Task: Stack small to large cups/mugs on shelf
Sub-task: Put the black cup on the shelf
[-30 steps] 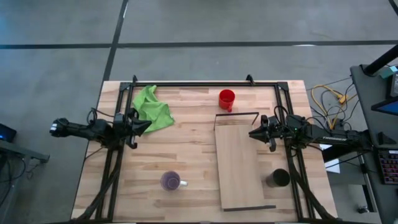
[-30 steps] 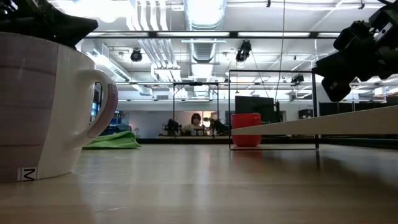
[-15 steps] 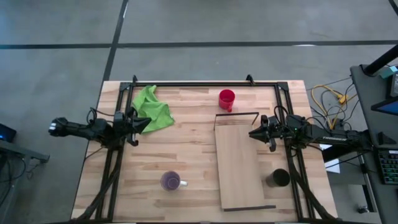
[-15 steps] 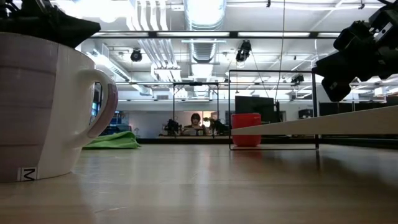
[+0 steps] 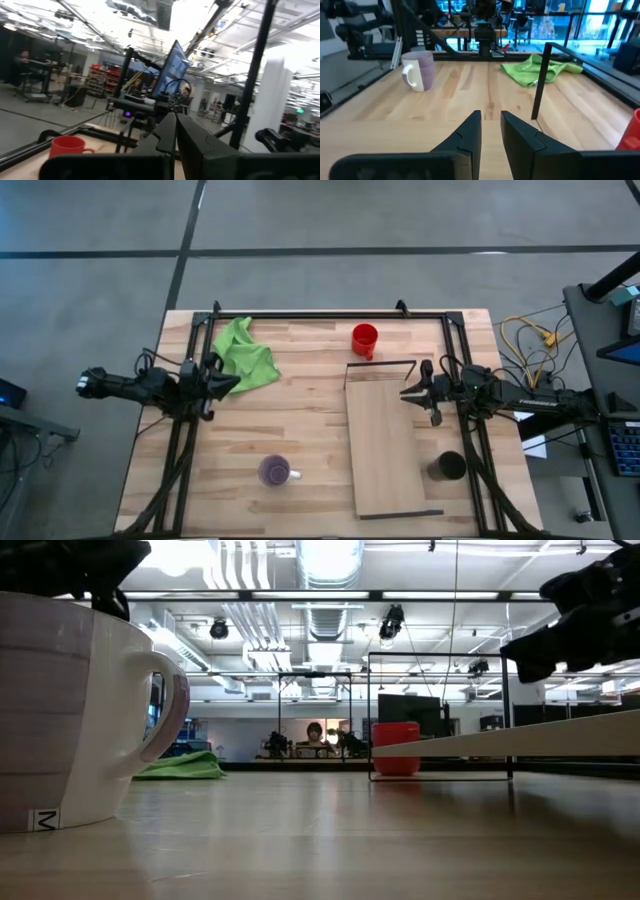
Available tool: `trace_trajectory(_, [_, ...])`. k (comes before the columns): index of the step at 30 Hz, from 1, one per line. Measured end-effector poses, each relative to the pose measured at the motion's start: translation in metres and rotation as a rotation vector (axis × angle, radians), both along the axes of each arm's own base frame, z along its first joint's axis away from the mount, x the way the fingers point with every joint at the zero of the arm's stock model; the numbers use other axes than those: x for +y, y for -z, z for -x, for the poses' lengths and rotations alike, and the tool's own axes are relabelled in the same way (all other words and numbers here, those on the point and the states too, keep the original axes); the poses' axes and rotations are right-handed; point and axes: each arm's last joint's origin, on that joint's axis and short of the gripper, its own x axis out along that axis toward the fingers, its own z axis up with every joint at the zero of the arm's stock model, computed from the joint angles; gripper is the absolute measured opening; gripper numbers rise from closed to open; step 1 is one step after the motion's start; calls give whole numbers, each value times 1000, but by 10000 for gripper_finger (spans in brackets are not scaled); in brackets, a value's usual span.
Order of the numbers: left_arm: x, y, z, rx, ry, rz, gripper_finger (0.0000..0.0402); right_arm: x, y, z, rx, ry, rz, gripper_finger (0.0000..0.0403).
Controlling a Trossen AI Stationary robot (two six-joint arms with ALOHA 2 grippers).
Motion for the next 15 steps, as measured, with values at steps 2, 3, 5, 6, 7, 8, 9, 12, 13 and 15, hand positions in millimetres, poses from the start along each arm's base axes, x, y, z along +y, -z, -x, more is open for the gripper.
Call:
trace_trajectory(2, [0, -2, 0, -5, 7, -2, 0, 0, 0, 0, -1, -1, 14, 68])
trace_trajectory(3, [0, -3, 1, -8, 9, -1, 0, 0, 0, 0, 0, 0, 0, 68])
trace_trajectory(5, [0, -6, 1, -15, 15, -3, 0, 0, 0, 0, 5, 12, -84, 68])
trace_trajectory(6, [0, -8, 1, -17, 18, -3, 0, -1, -1, 0, -5, 28, -98, 68])
trace_trajectory(7, [0, -11, 1, -18, 20, -4, 0, -1, -3, 0, -26, 40, -113, 68])
trace_trajectory(8, [-1, -14, 1, -20, 21, -4, 0, -1, -6, -1, -58, 44, -132, 68])
trace_trajectory(9, [-1, -17, 0, -22, 21, -4, 0, -1, -11, -1, -98, 43, -158, 68])
trace_trajectory(12, [-1, -30, -2, -12, 21, -6, 0, -1, -37, 1, -231, 30, -197, 68])
trace_trajectory(13, [-1, -35, -3, 10, 22, -10, 0, 0, -50, 3, -274, 25, -188, 68])
trace_trajectory(15, [-2, -47, -5, 74, 29, -23, 0, 0, -80, 8, -341, 21, -135, 68])
